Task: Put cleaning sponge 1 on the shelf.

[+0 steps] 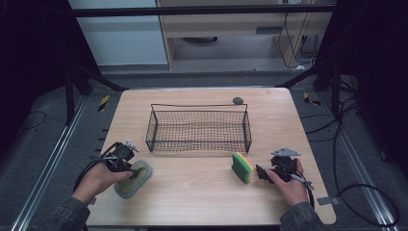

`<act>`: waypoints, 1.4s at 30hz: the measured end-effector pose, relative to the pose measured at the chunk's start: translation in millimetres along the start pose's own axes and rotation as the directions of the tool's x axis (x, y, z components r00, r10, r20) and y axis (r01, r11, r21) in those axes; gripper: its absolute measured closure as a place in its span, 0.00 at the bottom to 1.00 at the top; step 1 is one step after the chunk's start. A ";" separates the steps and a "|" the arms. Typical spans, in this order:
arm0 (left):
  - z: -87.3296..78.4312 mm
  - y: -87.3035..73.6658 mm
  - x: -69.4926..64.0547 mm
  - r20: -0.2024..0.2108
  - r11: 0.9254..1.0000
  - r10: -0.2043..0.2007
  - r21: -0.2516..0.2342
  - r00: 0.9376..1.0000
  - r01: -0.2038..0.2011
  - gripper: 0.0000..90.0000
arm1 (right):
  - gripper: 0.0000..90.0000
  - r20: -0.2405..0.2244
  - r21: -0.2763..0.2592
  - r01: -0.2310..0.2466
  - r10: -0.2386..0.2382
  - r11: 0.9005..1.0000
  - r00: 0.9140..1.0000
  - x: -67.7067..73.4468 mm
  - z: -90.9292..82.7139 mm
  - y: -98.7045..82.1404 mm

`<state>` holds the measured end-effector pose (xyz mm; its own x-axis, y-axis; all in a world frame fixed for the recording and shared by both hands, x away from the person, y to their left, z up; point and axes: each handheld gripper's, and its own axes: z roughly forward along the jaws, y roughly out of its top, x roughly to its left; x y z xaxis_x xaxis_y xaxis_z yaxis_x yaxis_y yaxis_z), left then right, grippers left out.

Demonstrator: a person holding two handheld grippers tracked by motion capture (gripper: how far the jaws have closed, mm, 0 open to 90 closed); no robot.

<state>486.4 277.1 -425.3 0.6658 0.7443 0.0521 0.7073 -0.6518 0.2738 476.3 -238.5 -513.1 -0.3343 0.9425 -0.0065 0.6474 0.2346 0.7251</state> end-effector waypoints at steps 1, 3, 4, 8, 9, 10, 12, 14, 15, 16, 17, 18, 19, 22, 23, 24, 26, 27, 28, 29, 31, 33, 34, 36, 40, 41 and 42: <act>1.2 0.0 0.3 0.003 1.000 -0.003 0.000 1.000 0.003 0.60 | 0.01 0.000 0.000 0.000 0.000 1.000 1.000 0.0 0.0 0.0; 3.3 -0.2 1.1 0.009 1.000 -0.004 0.007 1.000 0.004 0.61 | 0.01 0.000 0.000 0.000 0.000 1.000 1.000 0.0 0.0 0.0; 4.2 -0.3 1.5 0.008 1.000 -0.006 0.006 1.000 0.006 0.62 | 0.01 0.000 0.000 0.000 0.000 1.000 1.000 0.0 0.0 0.0; 7.0 0.1 2.9 0.018 1.000 -0.008 0.010 1.000 0.008 0.65 | 0.01 0.000 0.000 0.000 0.000 1.000 1.000 0.0 0.0 0.0; 7.6 0.5 2.9 0.017 1.000 -0.006 0.011 1.000 0.006 0.65 | 0.01 0.000 0.000 0.000 0.000 1.000 1.000 0.0 0.0 0.0; 7.9 0.6 2.3 0.020 1.000 -0.011 0.011 1.000 0.011 0.66 | 0.01 0.000 0.000 0.000 0.000 1.000 1.000 0.0 0.0 0.0; 7.9 1.5 1.9 0.024 1.000 -0.007 0.013 1.000 0.006 0.67 | 0.01 0.000 0.000 0.000 0.000 1.000 1.000 0.0 0.0 0.0; 8.0 2.5 1.0 0.022 1.000 -0.001 0.015 1.000 0.000 0.68 | 0.01 0.000 0.000 0.000 0.000 1.000 1.000 0.0 0.0 0.0; 8.3 2.8 0.6 0.022 1.000 0.002 0.018 1.000 -0.002 0.68 | 0.01 0.000 0.000 0.000 0.000 1.000 1.000 0.0 0.0 0.0; 8.5 2.8 0.7 0.023 1.000 0.002 0.019 1.000 -0.002 0.69 | 0.01 0.000 0.000 0.000 0.000 1.000 1.000 0.0 0.0 0.0; 8.6 2.9 1.1 0.021 1.000 0.007 0.021 1.000 -0.008 0.69 | 0.01 0.000 -0.001 -0.001 0.001 1.000 1.000 0.1 0.0 0.0; 8.8 2.8 1.2 0.025 1.000 0.006 0.020 1.000 -0.006 0.69 | 0.01 -0.001 -0.001 -0.002 0.002 1.000 1.000 0.2 0.0 0.0; 9.0 2.5 0.9 0.028 1.000 -0.002 0.021 1.000 0.002 0.70 | 0.01 0.000 0.000 -0.001 0.001 1.000 1.000 0.1 0.0 0.0; 9.2 2.3 1.4 0.029 1.000 -0.003 0.021 1.000 0.002 0.71 | 0.01 0.000 0.000 -0.001 0.001 1.000 1.000 0.2 0.0 0.0; 9.3 2.3 1.9 0.029 1.000 0.003 0.022 1.000 -0.003 0.72 | 0.01 -0.001 -0.001 -0.002 0.002 1.000 1.000 0.2 0.0 0.0; 9.4 2.2 2.0 0.030 1.000 0.004 0.022 1.000 -0.005 0.73 | 0.01 0.000 -0.001 -0.002 0.002 1.000 1.000 0.2 0.0 0.0; 9.4 1.9 2.6 0.032 1.000 0.006 0.021 0.999 -0.007 0.75 | 0.01 0.000 -0.001 -0.002 0.002 1.000 1.000 0.3 0.0 0.0; 9.4 1.5 2.5 0.034 1.000 0.002 0.020 0.999 -0.003 0.76 | 0.01 0.000 -0.001 -0.002 0.002 1.000 1.000 0.3 0.0 0.0; 9.3 1.3 2.6 0.033 1.000 0.004 0.021 0.999 -0.005 0.77 | 0.01 0.001 0.000 -0.003 0.003 1.000 1.000 0.4 -0.1 0.0; 9.0 1.3 2.5 0.029 1.000 0.010 0.022 1.000 -0.011 0.77 | 0.01 0.001 0.000 -0.003 0.003 1.000 1.000 0.5 -0.1 0.0; 8.3 0.9 1.8 0.022 1.000 0.022 0.019 1.000 -0.022 0.77 | 0.01 0.001 0.000 -0.003 0.003 1.000 1.000 0.5 -0.1 0.0; 5.8 0.2 0.4 0.008 0.999 0.044 0.015 0.999 -0.045 0.78 | 0.01 0.000 0.000 -0.003 0.003 1.000 1.000 0.5 -0.1 -0.1; 3.7 -0.4 -0.7 0.000 0.998 0.056 0.008 0.998 -0.056 0.78 | 0.01 0.000 0.000 -0.003 0.003 1.000 1.000 0.6 -0.1 0.0; -1.7 -1.8 -2.4 -0.012 0.997 0.074 -0.015 0.997 -0.074 0.78 | 0.01 0.001 0.000 -0.003 0.003 1.000 1.000 0.6 -0.1 0.0; -13.7 -4.9 -4.9 -0.055 0.991 0.110 -0.066 0.992 -0.113 0.78 | 0.01 0.001 0.000 -0.004 0.004 1.000 1.000 0.7 -0.1 0.0; -16.0 -5.4 -5.1 -0.064 0.990 0.118 -0.075 0.991 -0.123 0.78 | 0.01 0.001 0.000 -0.004 0.004 1.000 1.000 0.7 -0.1 0.0; -19.1 -5.8 -5.5 -0.077 0.987 0.128 -0.086 0.989 -0.134 0.78 | 0.01 0.001 0.000 -0.003 0.003 1.000 1.000 0.6 -0.1 0.0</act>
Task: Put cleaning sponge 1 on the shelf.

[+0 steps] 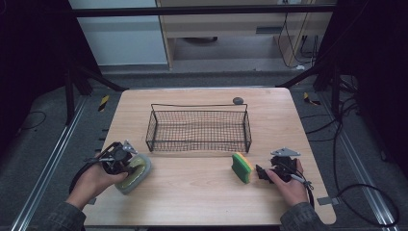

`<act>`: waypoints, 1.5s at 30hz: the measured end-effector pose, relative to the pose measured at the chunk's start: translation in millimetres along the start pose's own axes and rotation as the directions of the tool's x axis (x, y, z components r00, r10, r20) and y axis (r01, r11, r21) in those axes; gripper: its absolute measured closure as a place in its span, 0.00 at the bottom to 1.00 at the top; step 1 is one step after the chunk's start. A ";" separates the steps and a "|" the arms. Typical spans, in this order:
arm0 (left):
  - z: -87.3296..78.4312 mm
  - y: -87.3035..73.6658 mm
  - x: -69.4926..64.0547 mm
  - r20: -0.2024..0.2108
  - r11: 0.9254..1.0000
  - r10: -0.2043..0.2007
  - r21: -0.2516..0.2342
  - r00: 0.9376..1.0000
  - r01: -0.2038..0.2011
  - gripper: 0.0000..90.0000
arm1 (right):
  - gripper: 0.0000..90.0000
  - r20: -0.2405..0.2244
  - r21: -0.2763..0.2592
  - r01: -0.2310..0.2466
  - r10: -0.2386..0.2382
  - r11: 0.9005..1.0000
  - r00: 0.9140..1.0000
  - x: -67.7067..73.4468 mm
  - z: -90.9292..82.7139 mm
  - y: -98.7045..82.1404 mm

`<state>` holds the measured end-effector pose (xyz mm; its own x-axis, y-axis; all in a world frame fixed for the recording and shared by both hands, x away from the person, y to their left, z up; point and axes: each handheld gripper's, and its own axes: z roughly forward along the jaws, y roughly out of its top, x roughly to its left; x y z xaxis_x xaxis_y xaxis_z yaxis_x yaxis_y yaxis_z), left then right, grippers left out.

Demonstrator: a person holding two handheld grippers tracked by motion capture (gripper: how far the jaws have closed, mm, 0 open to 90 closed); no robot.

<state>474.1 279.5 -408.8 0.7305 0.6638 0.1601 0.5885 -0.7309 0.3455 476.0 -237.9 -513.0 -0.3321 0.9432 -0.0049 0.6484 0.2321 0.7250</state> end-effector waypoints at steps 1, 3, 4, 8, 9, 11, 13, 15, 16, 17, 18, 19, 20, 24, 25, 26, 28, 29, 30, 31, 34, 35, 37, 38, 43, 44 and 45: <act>-3.7 -0.2 0.1 -0.012 1.000 0.010 -0.012 1.000 -0.010 0.78 | 0.01 0.000 0.000 0.000 0.000 1.000 1.000 0.0 0.0 0.0; -8.3 -0.2 0.9 -0.026 0.999 0.023 -0.025 0.999 -0.024 0.78 | 0.01 0.000 0.000 -0.001 0.001 1.000 1.000 0.1 0.1 0.1; -10.7 0.0 1.8 -0.029 0.999 0.033 -0.029 0.999 -0.034 0.78 | 0.01 0.000 0.001 0.000 0.000 1.000 1.000 0.1 0.1 0.1; -17.6 2.3 5.6 -0.044 0.998 0.043 -0.044 0.998 -0.045 0.78 | 0.01 0.000 0.002 -0.001 0.001 1.000 1.000 0.3 0.4 0.2; -19.8 3.7 6.7 -0.044 0.998 0.050 -0.045 0.998 -0.052 0.78 | 0.00 -0.002 0.002 0.001 -0.001 1.000 1.000 0.1 0.5 0.2; -23.4 6.2 8.1 -0.056 0.997 0.058 -0.048 0.997 -0.061 0.78 | 0.00 -0.002 0.003 -0.001 0.001 1.000 1.000 0.2 0.5 0.2; -28.4 10.4 9.9 -0.072 0.995 0.075 -0.053 0.995 -0.078 0.78 | 0.00 -0.003 0.003 0.000 0.000 1.000 1.000 0.2 0.6 0.3; -33.6 15.8 11.7 -0.080 0.994 0.087 -0.063 0.993 -0.092 0.78 | 0.00 -0.005 0.003 0.004 -0.004 1.000 1.000 -0.3 0.7 0.5; -36.7 19.4 12.5 -0.086 0.993 0.095 -0.067 0.992 -0.101 0.78 | 0.00 -0.006 0.003 0.005 -0.005 1.000 1.000 -0.3 0.8 0.5; -38.6 21.7 13.1 -0.088 0.992 0.100 -0.068 0.991 -0.106 0.78 | 0.00 -0.006 0.002 0.007 -0.007 1.000 1.000 -0.5 0.8 0.6; -40.8 24.6 13.6 -0.094 0.991 0.107 -0.069 0.990 -0.114 0.78 | 0.00 -0.007 0.002 0.006 -0.006 1.000 1.000 -0.5 0.8 0.6; -43.0 27.7 14.2 -0.101 0.990 0.117 -0.071 0.988 -0.124 0.78 | 0.00 -0.006 0.002 0.007 -0.007 1.000 1.000 -0.6 0.8 0.6; -45.0 30.6 15.0 -0.106 0.988 0.125 -0.072 0.987 -0.133 0.78 | 0.00 -0.007 0.002 0.006 -0.006 1.000 1.000 -0.5 0.8 0.6; -52.8 41.4 19.2 -0.119 0.986 0.137 -0.083 0.983 -0.147 0.78 | 0.01 -0.014 0.002 0.011 -0.011 1.000 1.000 -1.0 0.6 0.3; -54.8 43.7 20.5 -0.122 0.985 0.137 -0.088 0.983 -0.148 0.78 | 0.01 -0.015 0.002 0.012 -0.012 1.000 1.000 -1.1 0.6 0.2; -57.0 46.0 21.9 -0.124 0.984 0.141 -0.090 0.982 -0.153 0.78 | 0.01 -0.016 0.002 0.013 -0.013 1.000 1.000 -1.2 0.4 0.1; -60.7 50.0 24.5 -0.127 0.983 0.141 -0.101 0.982 -0.155 0.78 | 0.01 -0.019 0.002 0.016 -0.015 1.000 1.000 -1.4 0.3 0.0; -62.8 51.9 25.8 -0.133 0.982 0.145 -0.105 0.980 -0.159 0.78 | 0.01 -0.019 0.002 0.018 -0.018 1.000 1.000 -1.6 0.2 -0.1; -65.0 53.5 27.2 -0.135 0.981 0.146 -0.108 0.980 -0.161 0.78 | 0.01 -0.020 0.003 0.019 -0.019 1.000 1.000 -1.7 0.0 -0.2; -67.3 55.4 28.6 -0.140 0.980 0.147 -0.116 0.979 -0.163 0.78 | 0.01 -0.021 0.003 0.023 -0.023 1.000 1.000 -1.9 -0.1 -0.2; -70.2 59.5 31.7 -0.140 0.978 0.149 -0.127 0.979 -0.167 0.78 | 0.01 -0.024 0.001 0.023 -0.023 1.000 0.999 -1.5 -0.3 -0.5; -70.9 61.2 32.8 -0.140 0.977 0.154 -0.125 0.978 -0.171 0.78 | 0.01 -0.026 0.001 0.024 -0.024 1.000 0.999 -1.6 -0.4 -0.5; -71.3 65.4 34.9 -0.139 0.975 0.167 -0.122 0.976 -0.184 0.78 | 0.01 -0.027 0.002 0.022 -0.022 1.000 0.999 -1.4 -0.6 -0.5; -71.4 66.9 35.6 -0.138 0.975 0.172 -0.120 0.975 -0.189 0.78 | 0.01 -0.026 0.001 0.025 -0.024 1.000 0.999 -1.5 -0.4 -0.6; -73.6 77.0 38.9 -0.140 0.969 0.206 -0.110 0.968 -0.222 0.78 | 0.00 -0.033 0.003 0.029 -0.029 1.000 0.999 -2.1 0.2 0.1; -74.4 78.9 39.1 -0.143 0.967 0.212 -0.115 0.967 -0.229 0.78 | 0.00 -0.033 0.003 0.030 -0.030 1.000 0.999 -2.2 0.2 0.1; -74.9 80.6 39.7 -0.141 0.965 0.219 -0.116 0.965 -0.236 0.78 | 0.00 -0.033 0.003 0.030 -0.030 1.000 0.999 -2.2 0.2 0.1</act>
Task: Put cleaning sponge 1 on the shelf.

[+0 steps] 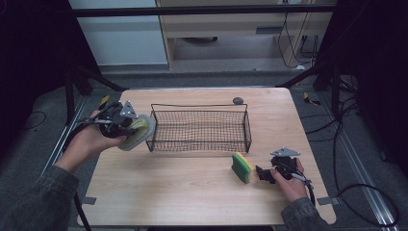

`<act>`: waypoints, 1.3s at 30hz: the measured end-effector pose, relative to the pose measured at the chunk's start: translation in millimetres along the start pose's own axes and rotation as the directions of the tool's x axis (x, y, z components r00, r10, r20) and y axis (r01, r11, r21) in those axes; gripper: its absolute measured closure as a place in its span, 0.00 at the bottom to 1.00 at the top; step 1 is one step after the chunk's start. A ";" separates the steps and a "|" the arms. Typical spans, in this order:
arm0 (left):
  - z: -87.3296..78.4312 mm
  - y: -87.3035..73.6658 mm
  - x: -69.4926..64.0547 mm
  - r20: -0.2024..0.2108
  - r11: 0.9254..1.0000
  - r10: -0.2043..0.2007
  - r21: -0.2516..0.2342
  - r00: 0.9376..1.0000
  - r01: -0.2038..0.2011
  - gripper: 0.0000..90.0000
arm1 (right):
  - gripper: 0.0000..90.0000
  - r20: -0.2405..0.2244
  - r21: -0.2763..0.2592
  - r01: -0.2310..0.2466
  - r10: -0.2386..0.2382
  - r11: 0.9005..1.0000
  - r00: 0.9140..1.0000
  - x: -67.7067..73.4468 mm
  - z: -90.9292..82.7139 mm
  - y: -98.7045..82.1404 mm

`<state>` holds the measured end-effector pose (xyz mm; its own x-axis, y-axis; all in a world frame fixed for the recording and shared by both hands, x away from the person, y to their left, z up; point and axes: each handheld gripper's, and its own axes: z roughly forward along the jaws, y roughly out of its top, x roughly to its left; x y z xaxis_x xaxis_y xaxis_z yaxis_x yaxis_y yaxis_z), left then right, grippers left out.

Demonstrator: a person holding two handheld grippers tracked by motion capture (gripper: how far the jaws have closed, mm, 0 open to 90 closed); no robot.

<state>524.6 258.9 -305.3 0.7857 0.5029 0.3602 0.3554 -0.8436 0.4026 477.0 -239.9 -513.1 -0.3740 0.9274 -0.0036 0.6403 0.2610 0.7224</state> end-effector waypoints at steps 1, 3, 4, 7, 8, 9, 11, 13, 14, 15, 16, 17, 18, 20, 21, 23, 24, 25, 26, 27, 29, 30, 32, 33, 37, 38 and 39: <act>0.7 1.4 0.8 0.005 1.000 -0.002 -0.005 1.000 0.002 0.78 | 0.00 0.000 0.000 0.001 -0.001 1.000 1.000 -0.1 0.0 0.0; 2.7 4.8 2.9 0.006 1.000 0.015 0.004 1.000 -0.015 0.78 | 0.00 -0.001 0.000 0.001 -0.001 1.000 1.000 -0.1 0.1 0.1; 4.0 6.7 3.8 0.006 1.000 0.027 0.011 1.000 -0.027 0.78 | 0.00 0.000 0.000 0.001 -0.001 1.000 1.000 -0.1 0.1 0.0; 8.0 13.7 6.6 0.012 0.998 0.054 0.015 0.998 -0.055 0.78 | 0.00 -0.001 0.000 0.000 0.000 1.000 1.000 0.0 0.0 0.1; 9.0 16.6 7.7 0.012 0.998 0.067 0.016 0.998 -0.068 0.78 | 0.00 -0.001 0.000 0.001 -0.001 1.000 1.000 -0.1 0.0 0.1; 9.8 19.7 8.6 0.008 0.997 0.079 0.015 0.997 -0.079 0.78 | 0.00 0.000 0.001 0.001 -0.001 1.000 1.000 0.0 0.1 0.0; 11.0 25.7 11.0 0.007 0.995 0.095 0.009 0.995 -0.096 0.78 | 0.00 -0.004 0.001 0.005 -0.005 1.000 1.000 -0.5 0.2 0.1; 13.0 31.9 13.2 0.008 0.995 0.104 0.004 0.995 -0.104 0.78 | 0.00 -0.005 0.001 0.005 -0.005 1.000 1.000 -0.6 0.3 0.2; 13.8 35.3 13.8 0.004 0.993 0.114 0.007 0.993 -0.114 0.78 | 0.00 -0.005 0.001 0.006 -0.006 1.000 1.000 -0.6 0.3 0.2; 13.8 38.7 13.9 -0.002 0.992 0.125 0.008 0.992 -0.125 0.78 | 0.00 -0.005 0.001 0.004 -0.004 1.000 1.000 -0.5 0.3 0.3; 13.2 41.9 13.8 -0.013 0.991 0.130 0.007 0.991 -0.130 0.78 | 0.00 -0.006 0.001 0.005 -0.005 1.000 1.000 -0.6 0.3 0.3; 11.8 44.8 13.8 -0.022 0.991 0.133 0.007 0.991 -0.133 0.78 | 0.00 -0.007 0.000 0.006 -0.006 1.000 1.000 -0.7 0.4 0.3; 10.2 47.3 14.1 -0.031 0.991 0.133 0.003 0.991 -0.133 0.78 | 0.00 -0.008 0.001 0.007 -0.007 1.000 1.000 -0.8 0.4 0.4; 7.3 50.8 14.3 -0.053 0.992 0.129 -0.009 0.990 -0.129 0.78 | 0.00 -0.008 0.000 0.007 -0.007 1.000 1.000 -0.8 0.4 0.4; 6.8 51.7 14.0 -0.060 0.992 0.125 -0.015 0.990 -0.127 0.78 | 0.00 -0.008 0.001 0.007 -0.007 1.000 1.000 -0.8 0.5 0.4; 7.7 53.2 11.9 -0.071 0.992 0.128 -0.008 0.989 -0.129 0.78 | 0.01 -0.009 0.001 0.006 -0.006 1.000 1.000 -0.7 0.4 0.4; 9.1 54.1 10.6 -0.075 0.991 0.135 0.001 0.988 -0.135 0.78 | 0.01 -0.009 0.001 0.007 -0.007 1.000 1.000 -0.7 0.3 0.4; 10.9 55.5 8.7 -0.081 0.989 0.148 0.014 0.986 -0.147 0.78 | 0.01 -0.008 0.000 0.009 -0.009 1.000 1.000 -0.7 0.3 0.3; 11.8 56.3 7.8 -0.083 0.988 0.157 0.019 0.984 -0.156 0.78 | 0.01 -0.006 0.001 0.012 -0.012 1.000 1.000 -0.7 0.1 0.1; 12.9 57.6 6.9 -0.083 0.986 0.166 0.020 0.983 -0.164 0.78 | 0.01 -0.009 0.000 0.008 -0.008 1.000 1.000 -0.5 -0.1 0.1; 16.3 59.8 6.5 -0.078 0.985 0.174 0.006 0.982 -0.174 0.78 | 0.01 -0.010 0.001 0.007 -0.007 1.000 1.000 -0.4 -0.2 0.2; 17.7 61.4 6.9 -0.073 0.984 0.179 0.010 0.981 -0.178 0.78 | 0.01 -0.009 0.000 0.009 -0.009 1.000 1.000 -0.6 -0.1 0.2; 22.3 64.1 7.8 -0.077 0.983 0.184 0.003 0.980 -0.184 0.78 | 0.01 -0.008 0.001 0.010 -0.010 1.000 1.000 -0.8 0.2 0.2; 24.3 65.8 8.5 -0.077 0.982 0.190 0.009 0.979 -0.190 0.78 | 0.00 -0.010 -0.001 0.011 -0.011 1.000 1.000 -1.0 0.5 0.4; 33.4 71.3 12.5 -0.085 0.982 0.191 0.009 0.978 -0.191 0.78 | 0.01 -0.012 0.000 0.013 -0.013 1.000 1.000 -1.3 1.0 0.9; 36.0 72.4 13.0 -0.088 0.982 0.190 0.007 0.978 -0.190 0.78 | 0.00 -0.014 -0.001 0.013 -0.013 1.000 1.000 -1.3 1.0 0.9; 38.4 73.7 13.9 -0.090 0.982 0.190 0.008 0.978 -0.190 0.78 | 0.00 -0.014 -0.001 0.013 -0.013 1.000 1.000 -1.2 1.0 1.0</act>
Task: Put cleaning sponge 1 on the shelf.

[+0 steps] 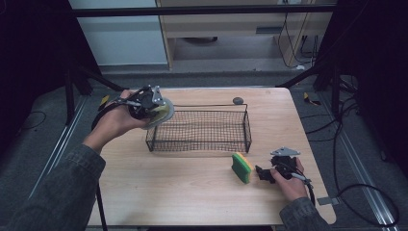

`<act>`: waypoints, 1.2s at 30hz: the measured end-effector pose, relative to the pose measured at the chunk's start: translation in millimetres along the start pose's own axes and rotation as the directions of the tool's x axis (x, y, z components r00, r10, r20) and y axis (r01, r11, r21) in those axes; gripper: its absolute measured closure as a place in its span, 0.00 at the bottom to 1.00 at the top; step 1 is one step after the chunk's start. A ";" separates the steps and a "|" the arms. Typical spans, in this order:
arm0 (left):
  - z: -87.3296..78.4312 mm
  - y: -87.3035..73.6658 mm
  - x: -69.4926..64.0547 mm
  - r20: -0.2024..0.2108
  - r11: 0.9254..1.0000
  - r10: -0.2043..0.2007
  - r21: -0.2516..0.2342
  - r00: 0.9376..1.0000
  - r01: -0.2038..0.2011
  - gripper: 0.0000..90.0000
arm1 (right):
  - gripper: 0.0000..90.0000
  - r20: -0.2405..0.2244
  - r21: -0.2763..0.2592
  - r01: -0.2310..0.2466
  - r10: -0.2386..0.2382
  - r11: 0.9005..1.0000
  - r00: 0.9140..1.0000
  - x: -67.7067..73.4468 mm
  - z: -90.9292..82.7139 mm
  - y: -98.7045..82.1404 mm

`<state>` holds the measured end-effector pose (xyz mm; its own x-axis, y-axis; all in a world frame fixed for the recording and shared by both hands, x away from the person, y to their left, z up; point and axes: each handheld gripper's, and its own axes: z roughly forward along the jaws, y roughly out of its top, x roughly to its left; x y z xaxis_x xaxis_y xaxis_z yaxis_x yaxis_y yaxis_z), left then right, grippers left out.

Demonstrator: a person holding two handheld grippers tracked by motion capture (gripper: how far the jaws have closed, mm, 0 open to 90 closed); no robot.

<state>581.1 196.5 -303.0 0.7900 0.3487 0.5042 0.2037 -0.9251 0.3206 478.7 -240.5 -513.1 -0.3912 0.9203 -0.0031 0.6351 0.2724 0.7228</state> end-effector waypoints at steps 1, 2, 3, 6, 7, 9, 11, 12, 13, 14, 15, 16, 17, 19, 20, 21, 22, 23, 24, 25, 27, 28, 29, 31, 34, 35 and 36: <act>2.1 1.2 0.4 0.000 1.000 0.000 0.001 1.000 0.000 0.78 | 0.00 0.000 0.002 0.001 -0.001 1.000 1.000 0.0 -0.1 0.0; 4.2 2.4 0.9 0.000 1.000 -0.001 -0.001 1.000 0.001 0.78 | 0.00 0.000 0.002 0.001 -0.001 1.000 1.000 0.0 -0.1 0.0; 5.9 3.8 1.1 0.000 1.000 -0.001 0.002 1.000 0.001 0.78 | 0.00 -0.001 0.001 -0.002 0.002 1.000 1.000 0.1 0.0 0.0; 9.9 7.8 1.4 -0.003 1.000 0.016 0.009 1.000 -0.016 0.78 | 0.00 0.000 0.001 0.003 -0.003 1.000 1.000 -0.3 0.3 0.1; 10.7 8.9 2.2 -0.003 1.000 0.024 0.012 1.000 -0.024 0.78 | 0.00 0.000 0.002 0.003 -0.003 1.000 1.000 -0.4 0.4 0.3; 12.6 10.6 3.8 -0.004 1.000 0.020 0.008 1.000 -0.020 0.78 | 0.00 -0.001 0.002 0.006 -0.006 1.000 1.000 -1.1 0.8 0.7; 14.1 12.4 5.7 -0.010 1.000 0.024 0.008 1.000 -0.024 0.78 | 0.00 -0.001 0.002 0.002 -0.002 1.000 1.000 -1.5 1.2 1.3; 15.0 13.2 6.4 -0.010 1.000 0.027 0.001 1.000 -0.027 0.78 | 0.01 -0.004 0.001 0.006 -0.006 1.000 1.000 -2.2 1.4 1.3; 16.2 13.7 7.2 -0.007 1.000 0.022 -0.005 1.000 -0.022 0.78 | 0.00 -0.005 0.001 0.005 -0.005 1.000 1.000 -2.7 1.4 1.3; 17.1 14.4 8.1 -0.008 1.000 0.021 -0.001 1.000 -0.021 0.78 | 0.00 -0.003 0.002 0.005 -0.005 1.000 1.000 -3.4 1.4 1.4; 17.7 15.3 9.1 -0.010 1.000 0.028 0.003 1.000 -0.028 0.78 | 0.00 0.001 0.003 0.005 -0.005 1.000 1.000 -3.9 1.6 1.5; 18.4 16.2 9.2 -0.010 1.000 0.028 0.005 1.000 -0.028 0.78 | 0.00 0.001 0.002 0.002 -0.002 1.000 1.000 -4.0 1.7 1.6; 18.7 17.2 9.3 -0.011 0.999 0.032 0.005 0.999 -0.032 0.78 | 0.00 0.002 0.002 0.002 -0.002 1.000 1.000 -4.1 1.7 1.6; 19.0 19.8 9.0 -0.013 0.999 0.042 0.004 0.999 -0.042 0.78 | 0.00 0.001 0.002 0.002 -0.002 1.000 1.000 -4.1 1.7 1.6; 19.3 20.7 8.6 -0.015 0.999 0.045 0.003 0.999 -0.045 0.78 | 0.00 0.002 0.002 0.002 -0.002 1.000 1.000 -4.1 1.7 1.6; 19.7 22.0 8.3 -0.021 0.999 0.051 0.001 0.998 -0.051 0.78 | 0.00 0.002 0.002 0.003 -0.003 1.000 1.000 -4.1 1.7 1.6; 19.8 23.4 8.3 -0.025 0.998 0.057 0.001 0.998 -0.057 0.78 | 0.00 0.002 0.002 0.002 -0.002 1.000 1.000 -4.0 1.7 1.6; 20.4 24.7 7.9 -0.030 0.998 0.065 -0.001 0.997 -0.065 0.78 | 0.00 0.002 0.002 0.003 -0.003 1.000 1.000 -4.1 1.7 1.6; 21.0 25.8 7.8 -0.032 0.997 0.071 0.000 0.997 -0.071 0.78 | 0.00 0.002 0.002 0.002 -0.002 1.000 1.000 -4.1 1.7 1.6; 22.0 26.6 7.7 -0.032 0.997 0.075 0.002 0.997 -0.075 0.78 | 0.00 0.002 0.002 0.002 -0.002 1.000 1.000 -4.1 1.7 1.6; 24.4 27.0 7.6 -0.031 0.997 0.081 0.008 0.996 -0.080 0.78 | 0.00 0.002 0.002 0.002 -0.002 1.000 1.000 -4.1 1.7 1.6; 25.5 27.1 7.4 -0.034 0.997 0.083 0.012 0.996 -0.082 0.78 | 0.00 0.001 0.002 0.003 -0.003 1.000 1.000 -4.1 1.7 1.6; 26.4 27.1 7.4 -0.035 0.996 0.085 0.013 0.996 -0.085 0.78 | 0.00 0.002 0.002 0.002 -0.002 1.000 1.000 -4.1 1.7 1.6; 27.2 27.0 8.0 -0.034 0.997 0.083 0.008 0.996 -0.082 0.78 | 0.00 0.002 0.002 0.002 -0.002 1.000 1.000 -4.0 1.7 1.6; 28.7 27.3 7.7 -0.040 0.996 0.090 0.008 0.995 -0.089 0.78 | 0.01 0.002 0.002 0.002 -0.002 1.000 1.000 -4.0 1.7 1.6; 29.0 27.3 7.4 -0.039 0.996 0.089 0.007 0.995 -0.089 0.78 | 0.00 0.002 0.002 0.002 -0.002 1.000 1.000 -4.0 1.7 1.6; 29.5 27.2 6.9 -0.035 0.996 0.089 0.008 0.995 -0.088 0.78 | 0.01 0.001 0.001 0.003 -0.003 1.000 1.000 -4.1 1.8 1.6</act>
<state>609.2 169.2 -314.4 0.7841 0.2704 0.5587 0.1378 -0.9535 0.2681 482.5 -243.3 -513.2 -0.3926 0.9197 -0.0059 0.6348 0.2757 0.7218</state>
